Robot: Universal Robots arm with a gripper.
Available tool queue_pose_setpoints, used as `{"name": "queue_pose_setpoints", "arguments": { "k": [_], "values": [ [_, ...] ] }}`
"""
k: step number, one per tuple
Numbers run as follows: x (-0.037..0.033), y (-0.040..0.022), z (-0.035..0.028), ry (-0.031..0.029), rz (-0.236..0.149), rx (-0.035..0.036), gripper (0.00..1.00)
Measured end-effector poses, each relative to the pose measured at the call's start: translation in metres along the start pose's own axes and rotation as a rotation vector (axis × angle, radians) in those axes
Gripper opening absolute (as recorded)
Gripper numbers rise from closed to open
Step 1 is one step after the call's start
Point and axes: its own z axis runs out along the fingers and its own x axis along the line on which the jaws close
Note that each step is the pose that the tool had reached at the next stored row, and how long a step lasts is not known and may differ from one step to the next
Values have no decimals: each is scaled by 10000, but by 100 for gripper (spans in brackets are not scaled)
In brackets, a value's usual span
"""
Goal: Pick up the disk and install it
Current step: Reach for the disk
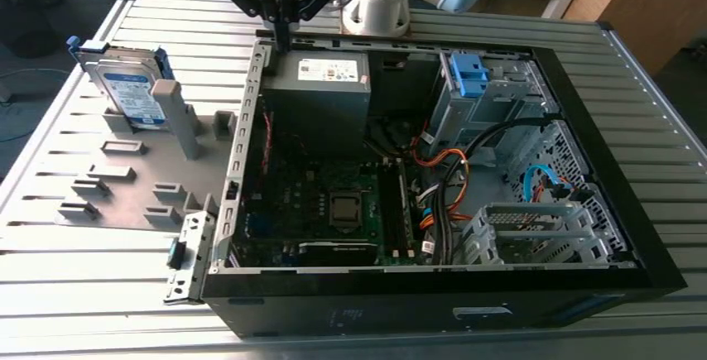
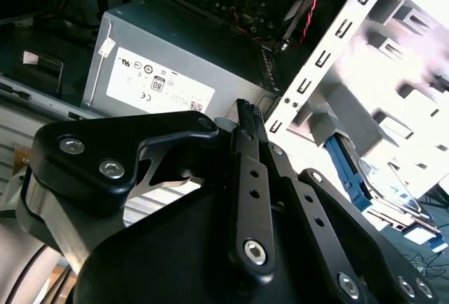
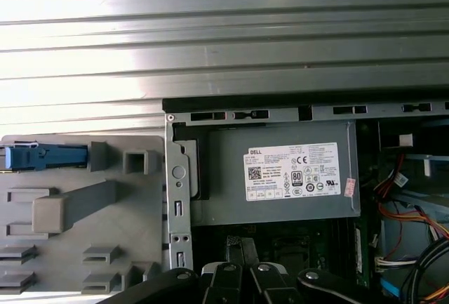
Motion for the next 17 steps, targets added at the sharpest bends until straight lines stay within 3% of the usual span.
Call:
{"name": "queue_pose_setpoints", "arguments": {
  "k": [17],
  "values": [
    [49, -4, -1, 0, 0, 0, 11]
  ]
}}
